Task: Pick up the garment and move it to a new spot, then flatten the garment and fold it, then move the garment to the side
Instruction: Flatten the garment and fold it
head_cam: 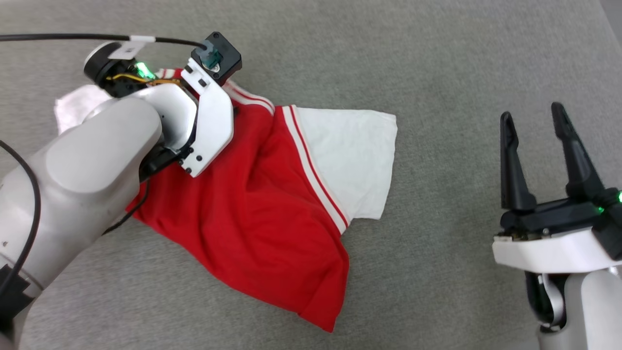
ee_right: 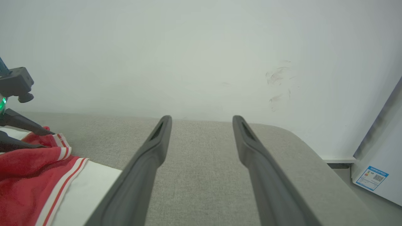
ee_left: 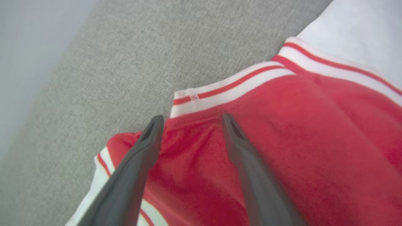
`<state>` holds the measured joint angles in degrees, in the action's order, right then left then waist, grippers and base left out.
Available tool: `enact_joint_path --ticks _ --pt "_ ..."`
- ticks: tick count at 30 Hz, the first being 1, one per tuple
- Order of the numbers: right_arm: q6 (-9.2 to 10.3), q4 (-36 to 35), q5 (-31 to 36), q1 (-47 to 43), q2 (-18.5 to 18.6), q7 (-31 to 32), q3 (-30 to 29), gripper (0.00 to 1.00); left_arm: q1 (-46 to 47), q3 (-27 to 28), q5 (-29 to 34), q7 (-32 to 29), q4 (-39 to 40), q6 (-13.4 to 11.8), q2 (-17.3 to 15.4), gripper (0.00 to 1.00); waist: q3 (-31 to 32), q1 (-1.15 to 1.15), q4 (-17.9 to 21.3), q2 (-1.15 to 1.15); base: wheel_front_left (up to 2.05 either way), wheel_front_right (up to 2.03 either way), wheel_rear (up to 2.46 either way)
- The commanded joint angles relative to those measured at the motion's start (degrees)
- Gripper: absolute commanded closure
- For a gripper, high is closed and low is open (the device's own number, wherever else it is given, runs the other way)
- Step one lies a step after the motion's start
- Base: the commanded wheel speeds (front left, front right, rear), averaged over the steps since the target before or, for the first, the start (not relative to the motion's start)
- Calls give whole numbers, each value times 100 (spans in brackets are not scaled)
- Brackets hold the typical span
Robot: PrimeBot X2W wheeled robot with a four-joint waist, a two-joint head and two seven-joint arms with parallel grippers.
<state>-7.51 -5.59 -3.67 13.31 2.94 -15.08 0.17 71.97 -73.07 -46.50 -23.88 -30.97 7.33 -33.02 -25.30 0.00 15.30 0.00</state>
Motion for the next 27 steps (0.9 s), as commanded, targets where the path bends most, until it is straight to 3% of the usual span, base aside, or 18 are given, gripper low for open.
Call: enact_joint_path --ticks 1,7,14,20,27 --pt "5 -31 87 102 -11 -13 -48 0 52 69 63 238 -29 6 73 0 181 0 -162 0 0 0 0" --pt "4 79 465 436 310 -13 -60 0 -96 430 239 1714 -109 -360 181 0 614 0 -538 0 0 0 0" --pt "4 365 450 1113 1203 256 383 0 -717 878 264 3087 272 -1294 -19 0 897 0 -930 0 0 0 0" --pt "5 659 -158 1801 2129 1695 1262 0 -1441 1341 212 3775 835 -2232 -335 0 961 0 -1143 0 0 0 0" --pt "4 915 -1712 2527 3235 3979 2404 0 -2452 2179 526 3914 1913 -3221 -581 0 920 0 -1389 0 0 0 0"
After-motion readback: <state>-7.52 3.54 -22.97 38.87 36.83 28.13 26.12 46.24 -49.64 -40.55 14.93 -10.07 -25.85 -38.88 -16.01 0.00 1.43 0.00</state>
